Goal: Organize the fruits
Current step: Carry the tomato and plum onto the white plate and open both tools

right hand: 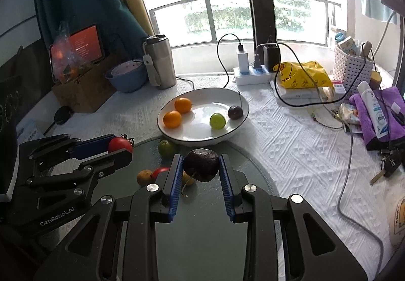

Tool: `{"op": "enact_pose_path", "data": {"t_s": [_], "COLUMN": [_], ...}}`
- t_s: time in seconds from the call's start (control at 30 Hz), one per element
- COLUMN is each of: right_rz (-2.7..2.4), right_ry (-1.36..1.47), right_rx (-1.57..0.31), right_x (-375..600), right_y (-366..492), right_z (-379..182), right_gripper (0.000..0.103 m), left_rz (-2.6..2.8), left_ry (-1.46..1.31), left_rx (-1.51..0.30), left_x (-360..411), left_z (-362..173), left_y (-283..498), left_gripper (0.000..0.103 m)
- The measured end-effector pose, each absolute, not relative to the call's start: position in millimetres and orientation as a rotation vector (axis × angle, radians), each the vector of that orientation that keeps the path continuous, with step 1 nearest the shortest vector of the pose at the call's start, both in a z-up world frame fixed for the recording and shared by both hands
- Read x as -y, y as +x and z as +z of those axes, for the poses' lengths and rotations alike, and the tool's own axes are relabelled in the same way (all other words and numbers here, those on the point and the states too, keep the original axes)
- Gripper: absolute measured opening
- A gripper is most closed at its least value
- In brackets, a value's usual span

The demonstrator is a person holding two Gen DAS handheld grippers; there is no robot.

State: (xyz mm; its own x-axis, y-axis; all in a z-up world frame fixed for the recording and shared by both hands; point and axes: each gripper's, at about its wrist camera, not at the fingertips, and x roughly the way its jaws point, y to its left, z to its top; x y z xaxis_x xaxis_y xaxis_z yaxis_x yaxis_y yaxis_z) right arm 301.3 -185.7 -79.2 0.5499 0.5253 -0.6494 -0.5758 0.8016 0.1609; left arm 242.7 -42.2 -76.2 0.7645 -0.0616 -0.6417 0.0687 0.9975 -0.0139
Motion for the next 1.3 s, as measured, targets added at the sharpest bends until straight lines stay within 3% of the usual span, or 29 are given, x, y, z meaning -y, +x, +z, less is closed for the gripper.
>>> {"op": "enact_pose_path", "data": {"t_s": [1.3], "right_rz": [0.661], "right_ry": [-0.140], "right_rx": [-0.801], "right_x": [134.8], "right_y": [443.2], "right_z": [-100.3], "right_gripper": [0.031], "left_rz": [-0.097], "left_ry": [-0.082], "left_rx": [-0.724], "left_x": [-7.8], "left_z": [-106.8], "left_y": [400.4], "left_gripper": [0.030]}}
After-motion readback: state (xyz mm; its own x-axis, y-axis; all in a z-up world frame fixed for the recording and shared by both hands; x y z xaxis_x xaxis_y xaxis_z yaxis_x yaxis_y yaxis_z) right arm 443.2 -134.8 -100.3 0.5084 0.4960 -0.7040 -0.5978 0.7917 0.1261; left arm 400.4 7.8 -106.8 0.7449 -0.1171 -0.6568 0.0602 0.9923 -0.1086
